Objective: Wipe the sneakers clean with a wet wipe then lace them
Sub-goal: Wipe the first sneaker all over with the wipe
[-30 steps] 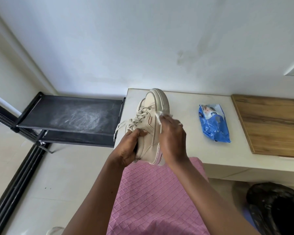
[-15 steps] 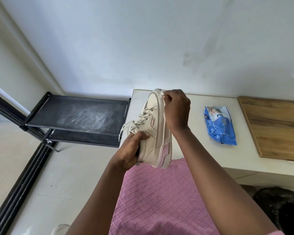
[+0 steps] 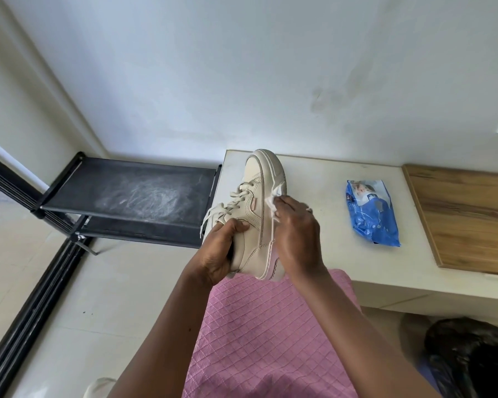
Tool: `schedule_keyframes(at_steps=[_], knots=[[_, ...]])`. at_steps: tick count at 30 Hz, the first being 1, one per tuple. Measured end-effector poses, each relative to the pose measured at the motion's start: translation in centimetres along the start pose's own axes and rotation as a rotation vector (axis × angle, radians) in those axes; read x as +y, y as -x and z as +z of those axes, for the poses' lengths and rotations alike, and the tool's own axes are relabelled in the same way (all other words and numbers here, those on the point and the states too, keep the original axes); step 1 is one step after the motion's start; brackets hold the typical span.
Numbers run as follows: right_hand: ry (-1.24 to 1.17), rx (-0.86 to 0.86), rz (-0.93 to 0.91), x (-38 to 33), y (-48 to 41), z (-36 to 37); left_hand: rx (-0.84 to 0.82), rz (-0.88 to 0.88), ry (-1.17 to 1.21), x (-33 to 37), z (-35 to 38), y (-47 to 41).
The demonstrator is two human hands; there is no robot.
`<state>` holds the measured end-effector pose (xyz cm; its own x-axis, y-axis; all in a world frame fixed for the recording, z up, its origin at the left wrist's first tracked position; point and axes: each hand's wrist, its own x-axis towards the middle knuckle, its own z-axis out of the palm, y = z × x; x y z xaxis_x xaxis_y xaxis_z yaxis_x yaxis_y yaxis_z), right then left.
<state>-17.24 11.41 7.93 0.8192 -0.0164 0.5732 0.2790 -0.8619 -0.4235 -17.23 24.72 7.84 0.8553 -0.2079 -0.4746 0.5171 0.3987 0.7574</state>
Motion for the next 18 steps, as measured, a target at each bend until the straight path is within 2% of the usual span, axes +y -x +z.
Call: schedule_keyframes(at_steps=[5,8,11,18], knots=[[-0.041,0.058,0.019,0.2,-3.6,-0.1,-0.008,-0.008,-0.022,0.4,0.4,0.3],[-0.079,0.029,0.111,0.7,-6.3,0.4,0.002,-0.006,-0.038,0.9,0.5,0.3],[-0.101,-0.027,0.106,2.0,-8.3,0.5,0.005,-0.007,-0.036,0.9,0.3,0.5],[-0.094,0.052,0.052,0.7,-5.0,0.3,0.009,-0.038,0.066,0.6,0.8,0.1]])
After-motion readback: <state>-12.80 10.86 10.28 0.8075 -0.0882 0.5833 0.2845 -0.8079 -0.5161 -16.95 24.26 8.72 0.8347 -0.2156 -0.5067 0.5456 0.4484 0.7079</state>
